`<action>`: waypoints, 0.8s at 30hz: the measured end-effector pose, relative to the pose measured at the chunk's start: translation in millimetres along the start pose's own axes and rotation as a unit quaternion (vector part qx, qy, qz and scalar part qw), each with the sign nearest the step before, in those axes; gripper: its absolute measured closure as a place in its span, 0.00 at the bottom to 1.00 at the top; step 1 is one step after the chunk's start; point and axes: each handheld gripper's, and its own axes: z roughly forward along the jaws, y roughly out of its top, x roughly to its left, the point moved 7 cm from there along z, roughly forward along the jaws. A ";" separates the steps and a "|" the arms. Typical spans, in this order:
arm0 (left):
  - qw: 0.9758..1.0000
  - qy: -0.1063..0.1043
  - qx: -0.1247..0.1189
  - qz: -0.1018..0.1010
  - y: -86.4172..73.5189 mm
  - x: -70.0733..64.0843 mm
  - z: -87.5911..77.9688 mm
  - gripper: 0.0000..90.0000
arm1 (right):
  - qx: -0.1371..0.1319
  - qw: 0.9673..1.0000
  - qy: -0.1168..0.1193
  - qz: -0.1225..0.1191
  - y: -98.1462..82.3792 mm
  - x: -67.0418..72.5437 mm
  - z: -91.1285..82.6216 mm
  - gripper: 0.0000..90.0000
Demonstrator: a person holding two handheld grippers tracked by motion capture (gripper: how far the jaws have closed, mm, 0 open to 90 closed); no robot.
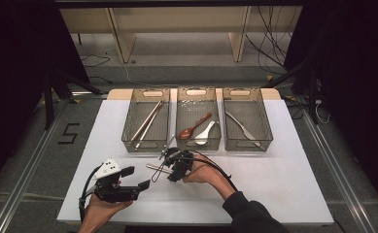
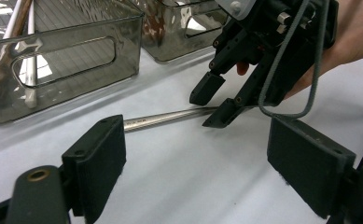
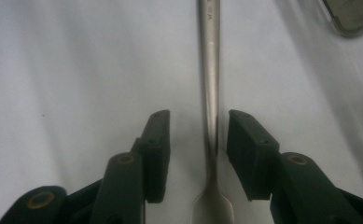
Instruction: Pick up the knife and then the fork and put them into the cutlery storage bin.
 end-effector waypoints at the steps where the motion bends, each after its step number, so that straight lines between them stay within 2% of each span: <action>1: 1.000 0.000 -0.001 -0.001 0.1 0.0 0.0 0.21 | 0.001 1.000 0.000 0.001 -0.3 -0.3 0.3 0.69; 11: 1.000 0.000 0.000 -0.001 0.0 0.0 0.1 0.21 | 0.012 1.000 -0.013 0.007 0.4 -4.8 0.6 0.82; 24: 1.000 -0.001 0.001 0.000 -0.2 -0.5 0.1 0.21 | 0.031 0.999 -0.015 0.002 2.5 -7.8 1.3 0.91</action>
